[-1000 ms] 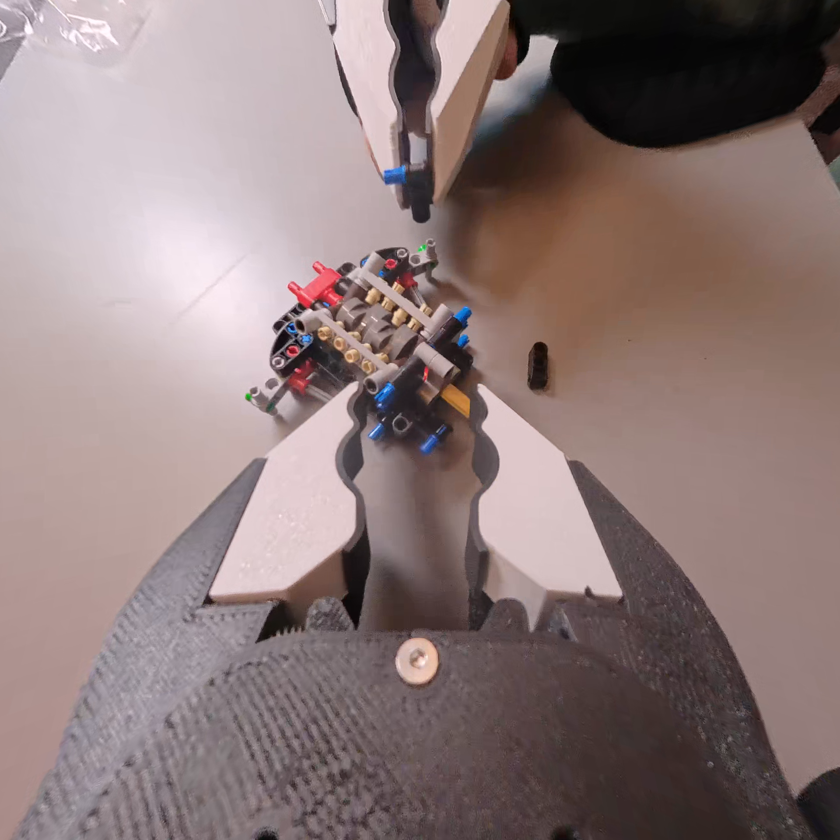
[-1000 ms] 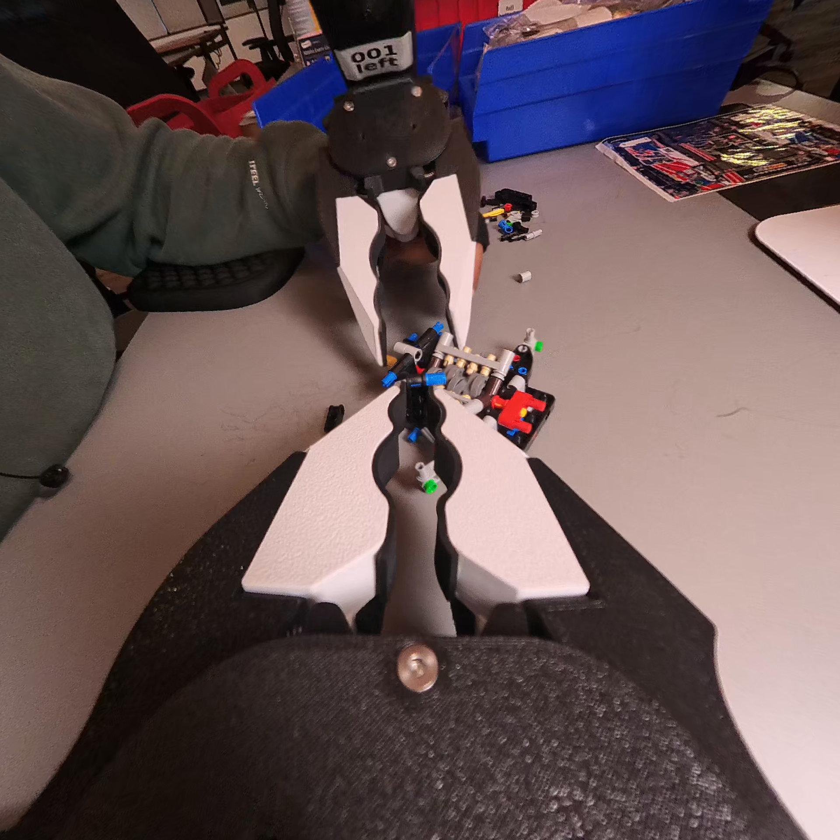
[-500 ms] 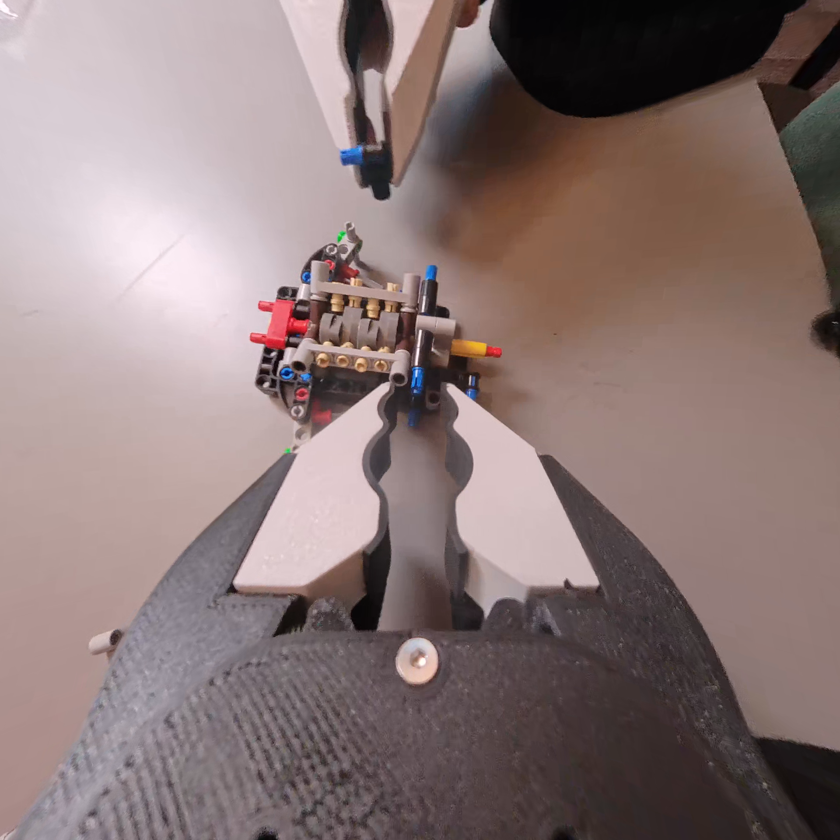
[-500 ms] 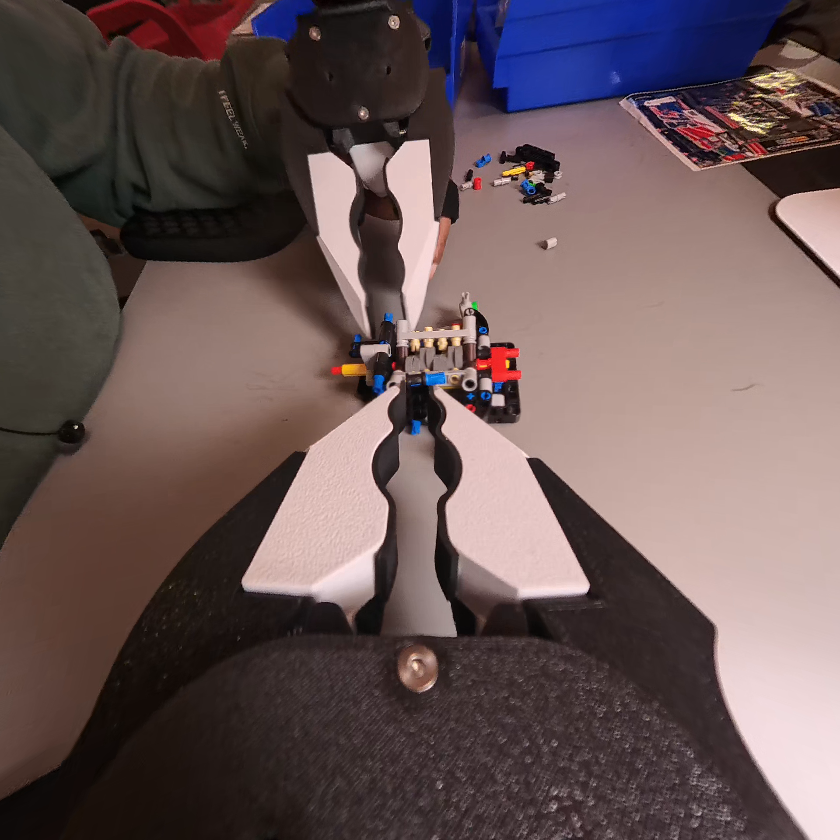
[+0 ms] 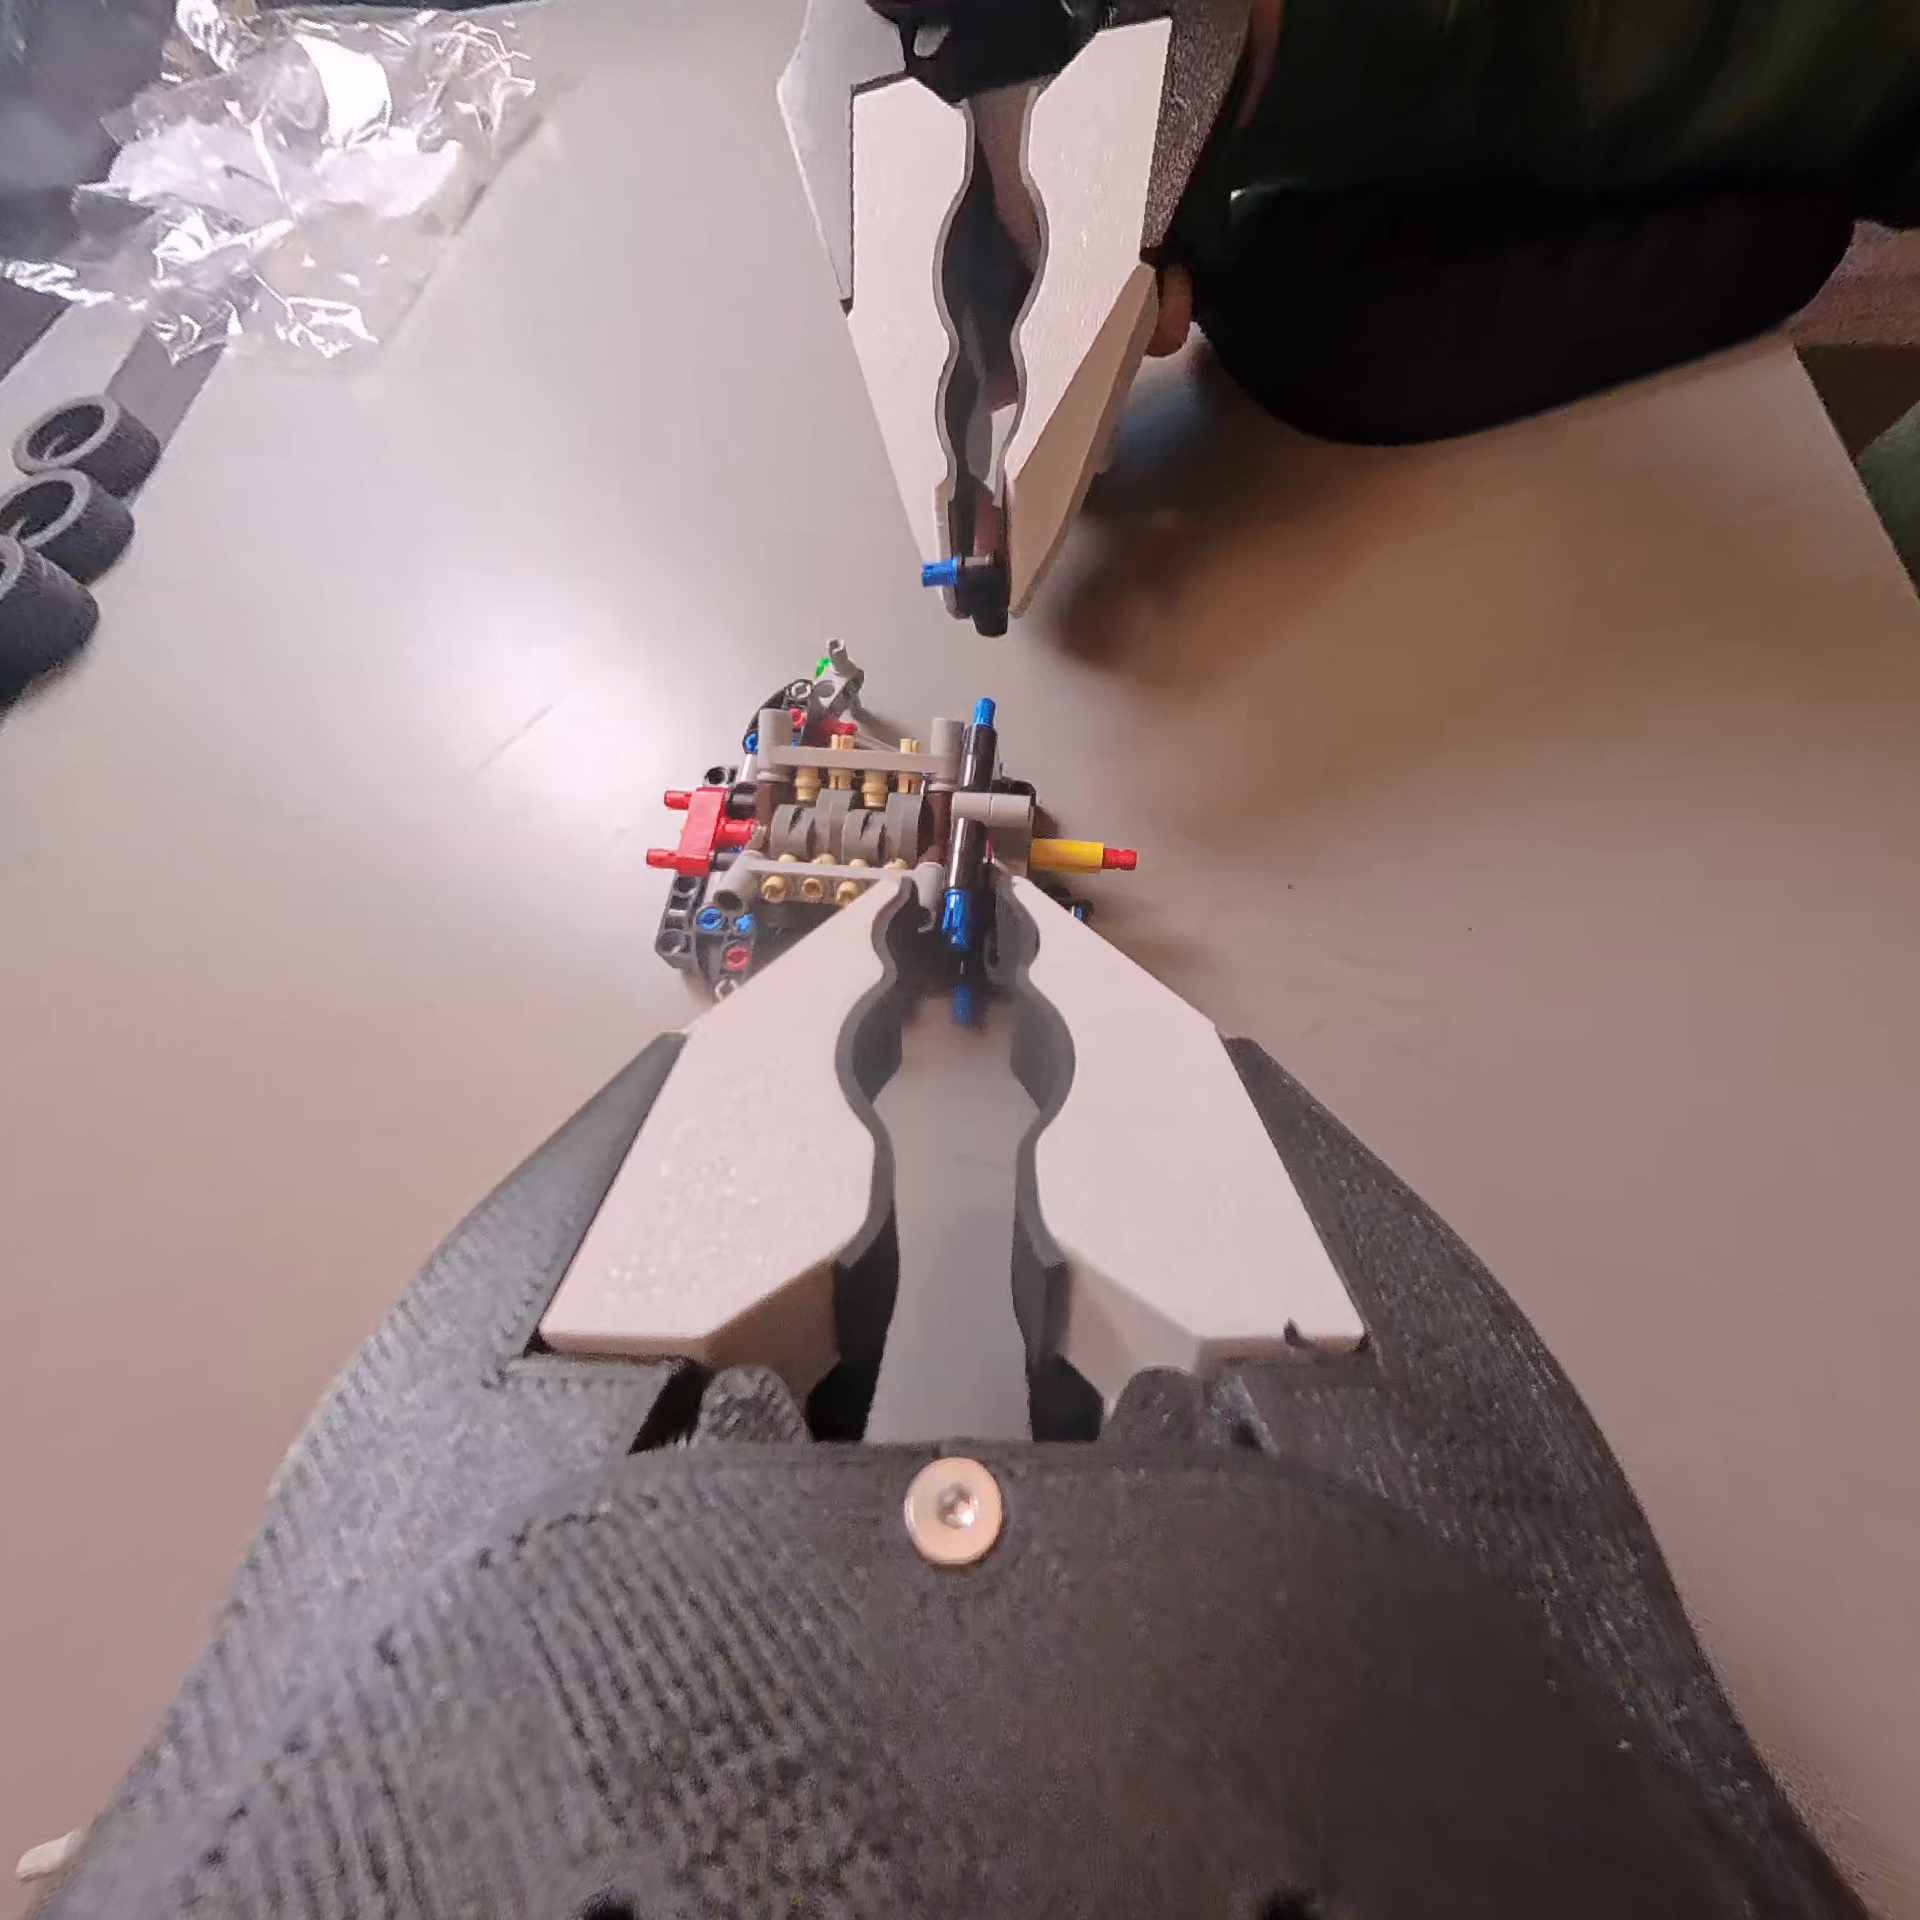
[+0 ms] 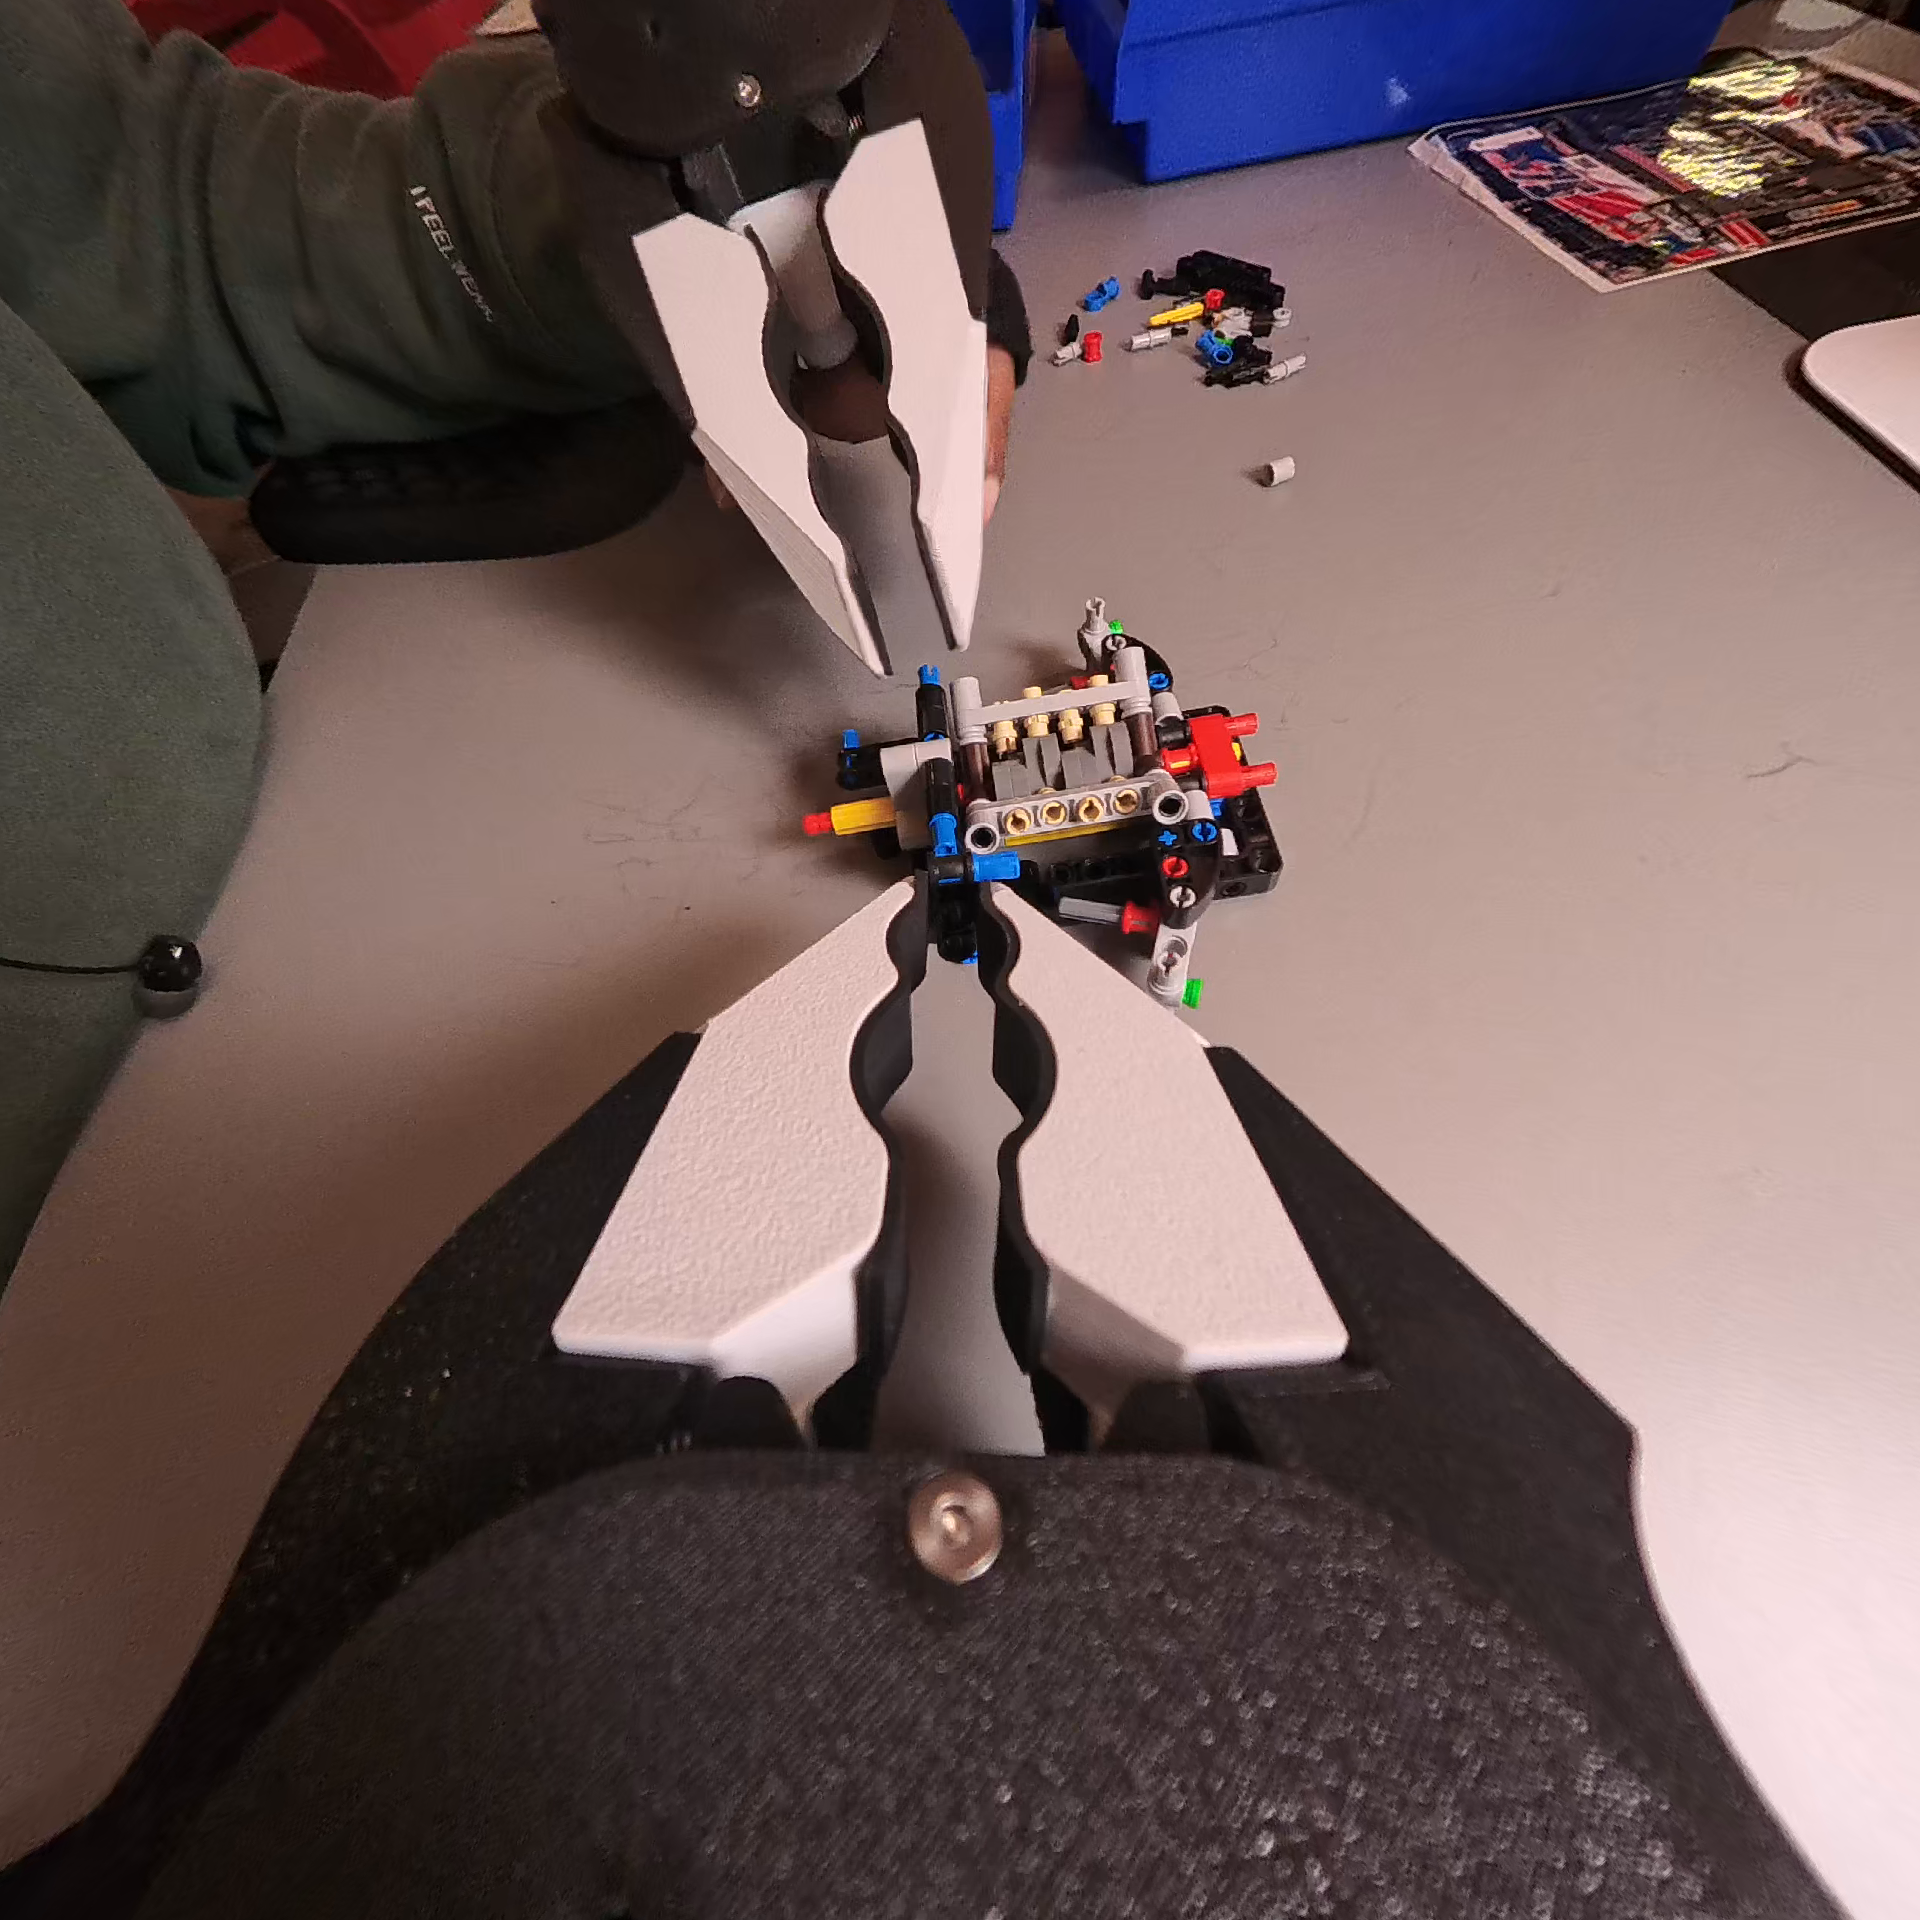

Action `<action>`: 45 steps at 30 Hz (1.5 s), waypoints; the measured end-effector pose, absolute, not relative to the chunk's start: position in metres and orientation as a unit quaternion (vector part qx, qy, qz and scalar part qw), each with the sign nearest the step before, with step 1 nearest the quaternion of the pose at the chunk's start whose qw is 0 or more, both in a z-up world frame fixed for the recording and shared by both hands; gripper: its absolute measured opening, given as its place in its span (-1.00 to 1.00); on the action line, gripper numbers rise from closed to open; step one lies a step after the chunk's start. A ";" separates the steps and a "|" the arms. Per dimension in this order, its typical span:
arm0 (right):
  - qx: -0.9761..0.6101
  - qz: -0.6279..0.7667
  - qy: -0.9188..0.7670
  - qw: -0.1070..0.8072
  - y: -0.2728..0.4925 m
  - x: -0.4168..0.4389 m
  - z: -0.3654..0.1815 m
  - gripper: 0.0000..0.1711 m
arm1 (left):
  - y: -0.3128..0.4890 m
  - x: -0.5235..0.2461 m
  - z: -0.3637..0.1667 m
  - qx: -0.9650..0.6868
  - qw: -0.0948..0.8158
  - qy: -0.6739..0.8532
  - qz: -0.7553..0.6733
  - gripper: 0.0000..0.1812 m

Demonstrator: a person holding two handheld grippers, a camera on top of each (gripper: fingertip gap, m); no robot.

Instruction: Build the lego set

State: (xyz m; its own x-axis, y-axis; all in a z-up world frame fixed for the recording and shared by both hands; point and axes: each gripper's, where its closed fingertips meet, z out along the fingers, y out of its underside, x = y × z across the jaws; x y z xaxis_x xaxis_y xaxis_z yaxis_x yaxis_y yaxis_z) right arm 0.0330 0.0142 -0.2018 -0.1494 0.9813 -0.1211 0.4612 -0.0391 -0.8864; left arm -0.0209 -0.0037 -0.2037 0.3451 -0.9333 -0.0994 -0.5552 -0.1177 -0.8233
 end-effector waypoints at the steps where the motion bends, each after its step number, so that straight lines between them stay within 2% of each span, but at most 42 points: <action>1: -0.577 0.431 -0.625 0.301 0.014 0.033 -0.202 -0.92 | -0.003 -0.019 -0.205 -0.708 0.410 0.529 -0.225 -0.85; 12: -0.575 0.435 -0.631 0.285 0.010 0.030 -0.209 -0.92 | 0.001 -0.004 -0.218 -0.705 0.376 0.568 -0.197 -0.93; 27: -0.548 0.505 -0.594 0.303 0.013 0.028 -0.188 -0.93 | 0.001 0.005 -0.196 -0.713 0.372 0.460 -0.376 -0.94; 45: -0.553 0.572 -0.535 0.284 0.019 0.026 -0.175 -0.93 | 0.005 0.007 -0.184 -0.720 0.382 0.413 -0.407 -0.94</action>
